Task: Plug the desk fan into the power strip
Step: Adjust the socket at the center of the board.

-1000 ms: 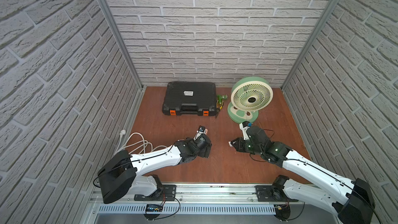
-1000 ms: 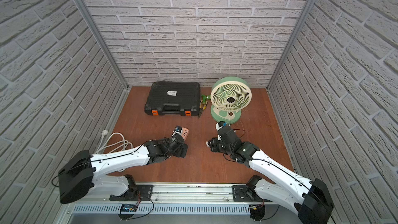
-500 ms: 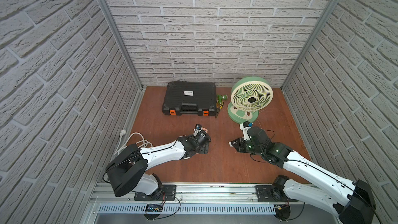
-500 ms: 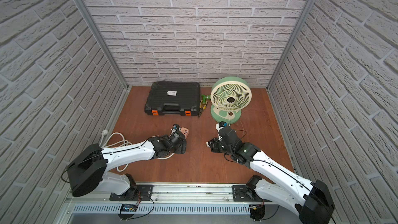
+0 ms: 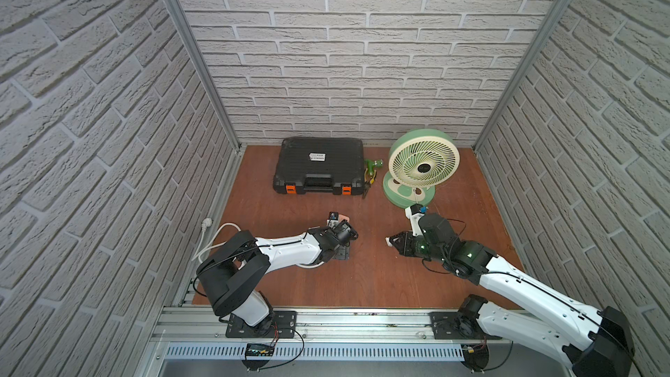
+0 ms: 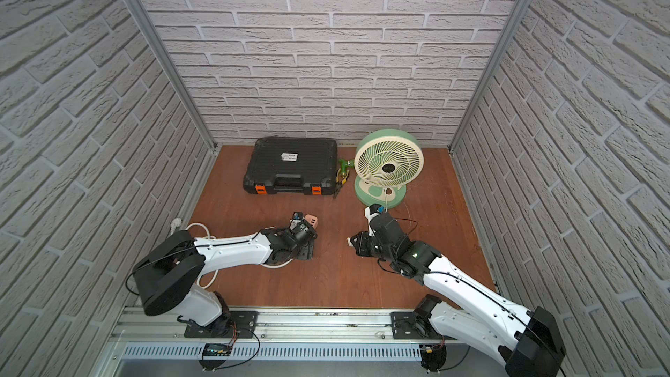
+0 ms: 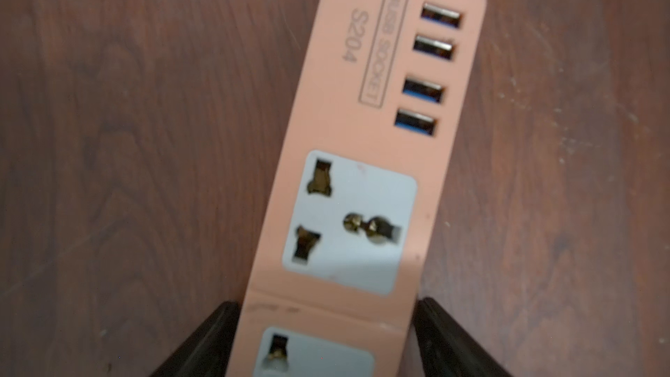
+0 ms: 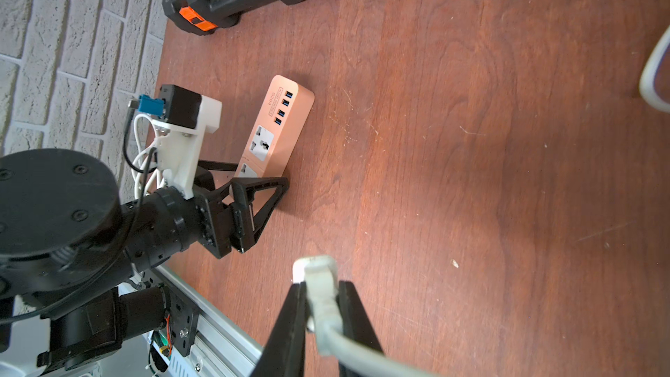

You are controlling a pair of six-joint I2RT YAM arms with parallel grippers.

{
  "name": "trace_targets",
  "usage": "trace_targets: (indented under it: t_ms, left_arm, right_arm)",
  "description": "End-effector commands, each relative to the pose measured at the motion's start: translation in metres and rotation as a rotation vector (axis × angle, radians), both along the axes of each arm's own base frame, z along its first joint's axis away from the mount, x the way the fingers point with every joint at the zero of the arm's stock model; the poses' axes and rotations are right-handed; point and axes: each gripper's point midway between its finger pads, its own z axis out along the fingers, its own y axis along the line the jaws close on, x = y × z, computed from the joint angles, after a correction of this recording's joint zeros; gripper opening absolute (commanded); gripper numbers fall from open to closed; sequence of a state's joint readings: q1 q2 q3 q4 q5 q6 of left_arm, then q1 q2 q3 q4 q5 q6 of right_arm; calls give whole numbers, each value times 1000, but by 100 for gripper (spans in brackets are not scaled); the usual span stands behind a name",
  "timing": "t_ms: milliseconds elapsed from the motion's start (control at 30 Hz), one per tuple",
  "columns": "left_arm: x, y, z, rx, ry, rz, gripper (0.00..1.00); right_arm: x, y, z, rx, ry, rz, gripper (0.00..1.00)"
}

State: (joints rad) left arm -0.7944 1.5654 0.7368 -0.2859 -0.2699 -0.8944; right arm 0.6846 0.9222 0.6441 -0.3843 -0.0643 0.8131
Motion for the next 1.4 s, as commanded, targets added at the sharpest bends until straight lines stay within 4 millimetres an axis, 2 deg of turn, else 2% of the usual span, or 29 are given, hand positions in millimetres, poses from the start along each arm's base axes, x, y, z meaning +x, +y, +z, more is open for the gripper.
trace_targets:
  t_ms: [0,133,333,767,933,1000,1133,1367]
  left_arm:
    - [5,-8,-3,-50,9,35,73]
    - [7,-8,0,-77,-5,74,59]
    - [10,-19,8,-151,-31,106,40]
    - [7,-43,3,-311,-48,183,13]
    - [4,-40,3,-286,-70,243,0]
    - [1,-37,3,-279,-74,286,0]
    - [-2,-44,5,-280,-92,313,0]
    - [1,-47,2,-262,-120,330,0]
  right_arm:
    - [2,3,5,20,-26,1,3]
    - [3,3,6,11,-25,6,3]
    - [2,3,5,2,-20,10,3]
    - [2,5,7,-9,-22,26,3]
    - [1,5,4,-10,-19,28,3]
    - [1,5,3,-12,-18,27,3]
    - [0,6,1,-10,-16,28,3]
    - [-1,5,-1,-16,-15,32,3]
